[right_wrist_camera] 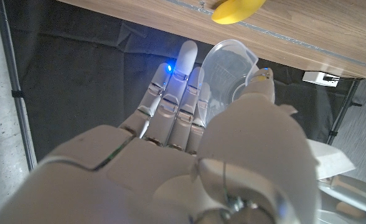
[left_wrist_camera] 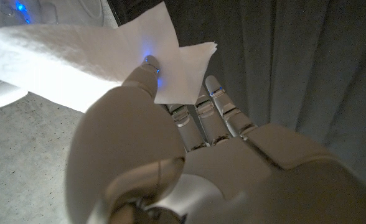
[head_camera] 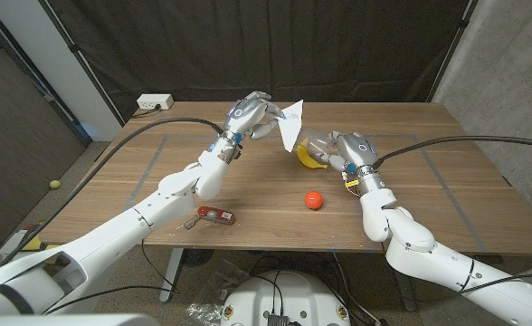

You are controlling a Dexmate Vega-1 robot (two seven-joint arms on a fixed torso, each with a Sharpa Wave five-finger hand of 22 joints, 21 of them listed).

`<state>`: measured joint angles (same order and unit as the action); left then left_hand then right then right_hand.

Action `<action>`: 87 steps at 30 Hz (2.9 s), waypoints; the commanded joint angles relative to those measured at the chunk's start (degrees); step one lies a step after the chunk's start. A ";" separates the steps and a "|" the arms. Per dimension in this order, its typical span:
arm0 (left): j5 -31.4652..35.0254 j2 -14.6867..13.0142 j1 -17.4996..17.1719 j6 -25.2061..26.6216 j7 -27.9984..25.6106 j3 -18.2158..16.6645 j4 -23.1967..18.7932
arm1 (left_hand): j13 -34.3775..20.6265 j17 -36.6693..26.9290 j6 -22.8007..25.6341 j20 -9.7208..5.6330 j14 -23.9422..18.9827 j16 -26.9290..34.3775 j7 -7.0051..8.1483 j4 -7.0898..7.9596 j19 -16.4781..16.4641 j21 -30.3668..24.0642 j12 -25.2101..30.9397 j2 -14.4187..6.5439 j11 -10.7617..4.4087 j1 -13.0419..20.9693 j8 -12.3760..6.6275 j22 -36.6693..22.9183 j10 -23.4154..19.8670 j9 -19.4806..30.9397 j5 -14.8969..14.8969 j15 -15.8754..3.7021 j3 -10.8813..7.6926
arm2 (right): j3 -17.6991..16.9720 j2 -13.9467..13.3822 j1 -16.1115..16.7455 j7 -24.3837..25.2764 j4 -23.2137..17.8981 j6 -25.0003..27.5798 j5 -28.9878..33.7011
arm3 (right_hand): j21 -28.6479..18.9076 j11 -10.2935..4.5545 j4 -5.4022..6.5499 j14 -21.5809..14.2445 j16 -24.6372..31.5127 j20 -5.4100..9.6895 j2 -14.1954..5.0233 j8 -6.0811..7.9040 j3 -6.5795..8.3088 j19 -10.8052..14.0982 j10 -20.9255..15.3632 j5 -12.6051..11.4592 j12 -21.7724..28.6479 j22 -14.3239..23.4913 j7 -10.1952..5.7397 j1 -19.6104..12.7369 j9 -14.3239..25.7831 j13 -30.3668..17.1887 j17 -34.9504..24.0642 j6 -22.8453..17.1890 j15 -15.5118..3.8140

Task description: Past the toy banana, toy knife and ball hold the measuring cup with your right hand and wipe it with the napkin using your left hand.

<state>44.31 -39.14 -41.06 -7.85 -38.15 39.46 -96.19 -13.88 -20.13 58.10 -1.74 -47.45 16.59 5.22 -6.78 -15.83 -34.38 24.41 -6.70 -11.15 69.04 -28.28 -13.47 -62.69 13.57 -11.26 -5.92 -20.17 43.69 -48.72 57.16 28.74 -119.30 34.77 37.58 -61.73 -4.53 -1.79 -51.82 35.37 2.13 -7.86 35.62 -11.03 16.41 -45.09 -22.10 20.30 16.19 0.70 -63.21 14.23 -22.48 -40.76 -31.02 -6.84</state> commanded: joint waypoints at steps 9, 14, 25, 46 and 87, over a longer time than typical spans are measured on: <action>-1.85 3.51 11.62 -6.59 16.26 4.80 5.20 | -8.53 -1.20 -3.16 0.76 2.78 -2.50 1.94 1.18 1.40 -1.29 1.56 -1.05 -0.26 -1.11 -1.68 -0.19 3.40 2.97 -2.42 -7.58 0.49 | 2.07 0.36 -3.44 0.96 1.55 -3.48 1.09 | -0.72 -0.03 0.52 -0.62 -0.21 0.16 -0.52 0.35 0.65 -0.34 -0.63 0.04 -0.29 -0.27 -6.39 -0.47 0.20 -0.31 -0.49 -6.32 -6.49; -0.82 3.40 12.55 -5.58 19.91 5.55 4.05 | -9.18 -1.49 -3.12 0.78 2.86 -2.65 1.83 1.23 1.65 -1.44 1.93 -1.22 -0.32 -1.04 -2.26 -0.21 3.57 3.49 -2.76 -7.61 0.50 | 1.90 0.41 -3.30 1.54 1.90 -3.81 0.46 | -0.86 -0.10 0.53 -0.59 -0.28 0.18 -0.45 0.33 0.63 -0.44 -0.55 0.06 -0.42 -0.36 -6.35 -0.44 0.19 -0.37 -0.57 -6.24 -6.47; -1.67 3.56 14.90 -5.27 28.12 6.92 3.76 | -10.34 -2.01 -3.20 0.82 3.08 -2.98 1.85 1.19 2.18 -1.70 2.63 -1.36 -0.36 -0.80 -3.25 -0.23 3.71 4.40 -3.28 -7.61 0.49 | 1.87 0.57 -3.59 2.62 2.54 -4.97 0.10 | -1.22 -0.01 0.51 -0.61 -0.42 0.22 -0.44 0.35 0.69 -0.58 -0.58 0.09 -0.63 -0.56 -6.41 -0.49 0.19 -0.51 -0.70 -6.19 -6.50; -15.45 6.87 15.72 -15.28 33.56 5.72 10.36 | -11.32 -5.90 1.08 -1.61 -0.32 -0.87 0.50 -0.90 1.45 -3.83 3.08 0.26 -0.28 1.90 -4.35 0.15 1.50 0.87 -1.77 -8.00 1.75 | 1.75 0.54 -3.45 2.45 2.46 -4.45 -0.10 | -1.88 0.02 0.47 -0.68 -0.72 0.32 -0.43 0.37 0.80 -0.85 -0.68 0.13 -1.01 -0.95 -6.36 -0.57 0.16 -0.77 -0.82 -6.09 -6.51; 2.84 -4.27 9.30 -0.16 31.90 1.60 -5.34 | -12.41 -8.64 2.39 -2.51 -0.67 -1.46 0.17 -0.96 1.82 -6.21 3.09 0.12 -0.16 2.97 -3.46 0.56 -0.29 -1.90 0.03 -8.00 2.78 | 1.05 1.01 -3.64 2.65 2.63 -5.35 -0.76 | -3.25 0.02 0.39 -0.99 -1.16 0.46 -0.37 0.48 0.98 -1.18 -1.06 0.23 -1.68 -1.73 -6.24 -0.66 0.13 -1.28 -1.08 -6.08 -6.53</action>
<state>43.80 -41.33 -30.05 -11.81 -5.34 42.06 -99.04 -19.39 -28.57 59.97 -2.07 -47.58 15.29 5.17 -7.91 -14.09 -40.30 27.36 -6.52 -9.51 71.63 -31.77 -12.77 -60.52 11.44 -11.43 -5.83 -17.62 44.78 -47.80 53.86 31.78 -116.77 29.88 36.97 -64.52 -4.54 -2.03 -52.14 34.51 2.06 -7.46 35.83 -10.79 15.48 -45.72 -21.67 18.77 14.36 0.11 -63.62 14.26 -23.56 -41.54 -31.61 -7.14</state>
